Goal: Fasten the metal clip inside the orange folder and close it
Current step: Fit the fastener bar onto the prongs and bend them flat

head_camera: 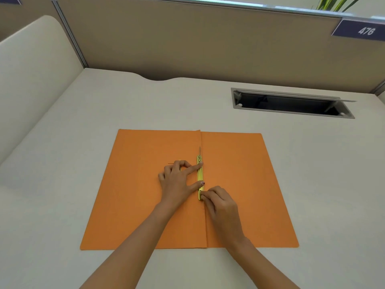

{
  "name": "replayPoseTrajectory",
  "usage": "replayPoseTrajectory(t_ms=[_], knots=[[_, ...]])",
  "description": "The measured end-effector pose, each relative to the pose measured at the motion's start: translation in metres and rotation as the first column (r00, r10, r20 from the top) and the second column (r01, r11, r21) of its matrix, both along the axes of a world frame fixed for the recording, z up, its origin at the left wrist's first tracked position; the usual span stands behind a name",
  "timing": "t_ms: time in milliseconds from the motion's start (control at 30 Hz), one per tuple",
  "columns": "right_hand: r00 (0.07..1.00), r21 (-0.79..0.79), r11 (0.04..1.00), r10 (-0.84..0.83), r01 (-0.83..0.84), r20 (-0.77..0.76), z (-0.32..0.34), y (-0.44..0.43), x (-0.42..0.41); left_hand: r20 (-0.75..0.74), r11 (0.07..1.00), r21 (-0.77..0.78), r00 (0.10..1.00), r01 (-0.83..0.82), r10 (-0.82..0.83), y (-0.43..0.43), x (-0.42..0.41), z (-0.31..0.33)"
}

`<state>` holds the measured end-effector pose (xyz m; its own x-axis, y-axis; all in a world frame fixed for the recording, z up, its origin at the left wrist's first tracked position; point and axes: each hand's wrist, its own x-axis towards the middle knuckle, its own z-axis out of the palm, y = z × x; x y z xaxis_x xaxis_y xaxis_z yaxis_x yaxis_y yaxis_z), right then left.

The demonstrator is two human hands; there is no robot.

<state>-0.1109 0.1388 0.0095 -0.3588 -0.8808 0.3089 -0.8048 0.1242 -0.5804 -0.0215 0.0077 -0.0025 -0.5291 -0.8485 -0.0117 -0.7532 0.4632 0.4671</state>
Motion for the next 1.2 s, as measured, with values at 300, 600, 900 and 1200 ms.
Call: replayPoseTrajectory(t_ms=[300,600,900,1200], knots=[[0.985,0.046,0.999,0.02,-0.012,-0.173,-0.001,0.004,-0.005,-0.001,1.0,-0.001,1.0,-0.001,0.001,0.0,-0.001,-0.001],[0.947,0.058,0.998,0.035,-0.017,-0.32,0.004,0.001,0.001,0.0,1.0,-0.004,1.0,-0.005,0.005,0.001,-0.001,-0.002],[0.881,0.229,0.964,-0.014,0.138,-0.472,0.026,-0.01,0.029,-0.011,1.0,-0.012,1.0,-0.011,0.011,0.0,-0.002,-0.003],[0.831,0.28,0.951,0.049,0.13,-0.554,0.021,-0.007,0.046,-0.012,1.0,-0.024,1.0,-0.006,0.005,0.001,-0.001,-0.004]])
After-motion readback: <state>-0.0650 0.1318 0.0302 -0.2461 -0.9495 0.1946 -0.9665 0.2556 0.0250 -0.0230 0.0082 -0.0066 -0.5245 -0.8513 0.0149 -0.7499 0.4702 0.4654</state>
